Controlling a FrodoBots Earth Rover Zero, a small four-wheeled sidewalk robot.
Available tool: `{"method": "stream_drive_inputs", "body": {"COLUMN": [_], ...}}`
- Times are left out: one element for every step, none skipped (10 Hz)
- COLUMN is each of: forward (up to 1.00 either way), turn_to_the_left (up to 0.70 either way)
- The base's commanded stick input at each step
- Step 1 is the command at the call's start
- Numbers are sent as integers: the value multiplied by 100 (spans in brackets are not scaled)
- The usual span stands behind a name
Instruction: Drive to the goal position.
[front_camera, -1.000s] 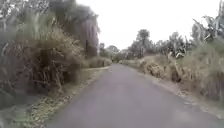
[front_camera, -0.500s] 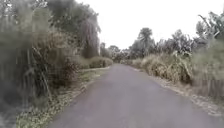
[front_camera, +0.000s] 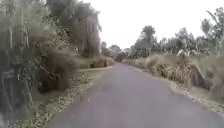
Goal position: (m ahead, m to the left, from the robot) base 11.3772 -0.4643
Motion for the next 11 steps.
{"method": "stream_drive_inputs", "body": {"forward": [85, 85, 85, 85, 85, 0, 0, 0, 0, 0, 0], "turn_to_the_left": [0, 0, 0, 0, 0, 0, 0, 0, 0, 0, 0]}}
